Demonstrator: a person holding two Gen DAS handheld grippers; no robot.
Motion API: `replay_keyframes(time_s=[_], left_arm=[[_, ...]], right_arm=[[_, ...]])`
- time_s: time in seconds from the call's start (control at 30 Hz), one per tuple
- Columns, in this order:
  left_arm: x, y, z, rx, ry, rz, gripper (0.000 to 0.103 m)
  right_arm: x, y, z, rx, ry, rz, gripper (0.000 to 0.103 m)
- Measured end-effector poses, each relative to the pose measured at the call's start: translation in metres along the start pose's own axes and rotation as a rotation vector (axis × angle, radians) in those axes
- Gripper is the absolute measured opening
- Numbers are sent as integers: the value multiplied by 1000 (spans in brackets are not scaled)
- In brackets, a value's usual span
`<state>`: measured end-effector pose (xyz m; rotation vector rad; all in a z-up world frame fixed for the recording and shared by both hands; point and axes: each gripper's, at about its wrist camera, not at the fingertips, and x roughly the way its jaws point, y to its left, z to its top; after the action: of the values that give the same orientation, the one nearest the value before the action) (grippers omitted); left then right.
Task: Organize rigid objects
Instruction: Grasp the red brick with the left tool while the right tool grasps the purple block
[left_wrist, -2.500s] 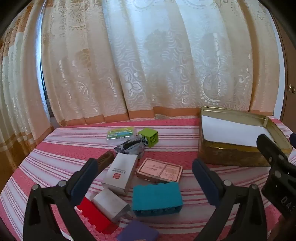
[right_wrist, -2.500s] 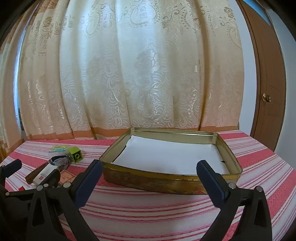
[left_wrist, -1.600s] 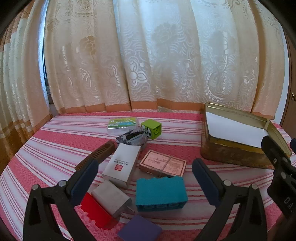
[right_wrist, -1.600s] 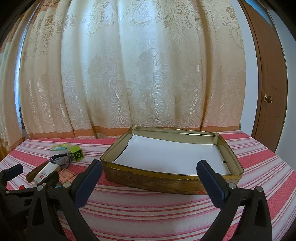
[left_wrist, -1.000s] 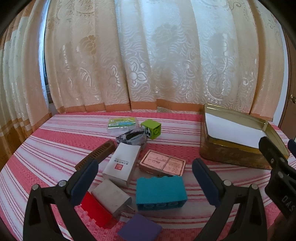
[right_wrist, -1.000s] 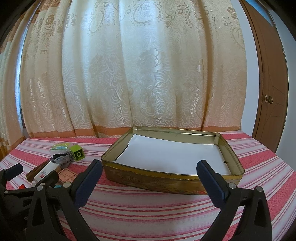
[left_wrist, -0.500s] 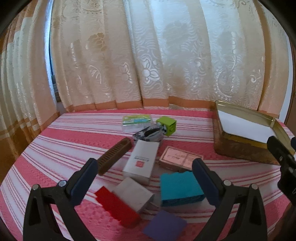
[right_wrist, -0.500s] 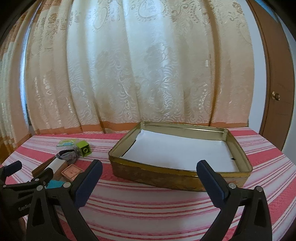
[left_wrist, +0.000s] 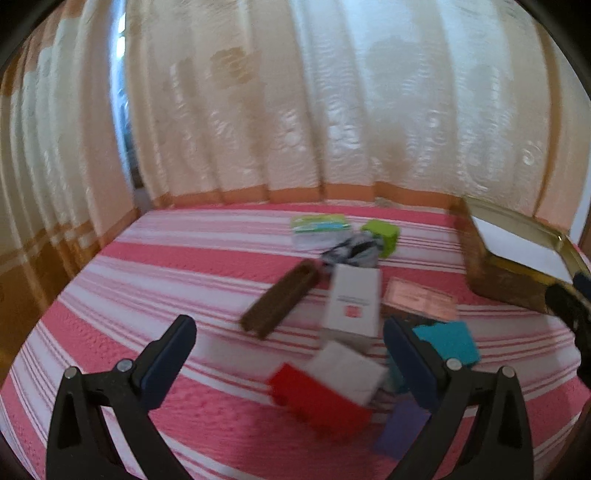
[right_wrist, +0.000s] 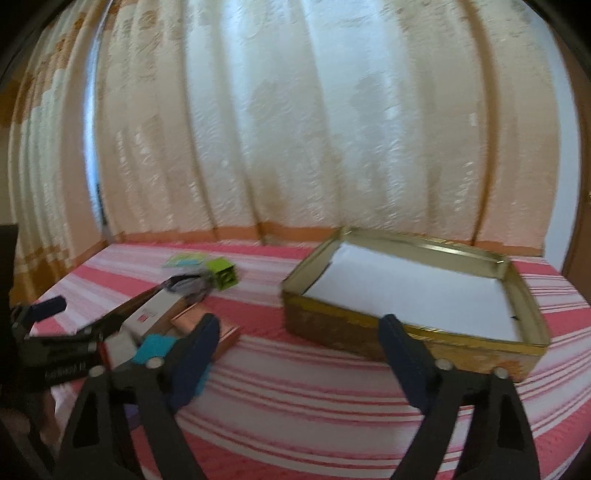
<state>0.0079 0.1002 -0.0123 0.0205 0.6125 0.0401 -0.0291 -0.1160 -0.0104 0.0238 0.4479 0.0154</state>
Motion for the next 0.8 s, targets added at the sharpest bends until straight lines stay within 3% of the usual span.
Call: replay_keyframes(time_s=[0.17, 0.4, 0.6, 0.7, 0.8], left_arm=[[4, 32, -6, -58, 50, 2, 103], [-5, 49, -16, -40, 55, 61, 103], [-6, 50, -28, 31, 109, 86, 102], [-11, 49, -31, 61, 108, 92, 102], [-14, 50, -31, 74, 117, 78, 102]], right_arm=[[15, 13, -5, 2, 100, 152, 83], [30, 52, -23, -42, 284, 371, 80], [37, 101, -33, -177, 374, 439, 80], [48, 118, -38, -239, 435, 440, 67], [49, 131, -39, -304, 422, 424, 48]])
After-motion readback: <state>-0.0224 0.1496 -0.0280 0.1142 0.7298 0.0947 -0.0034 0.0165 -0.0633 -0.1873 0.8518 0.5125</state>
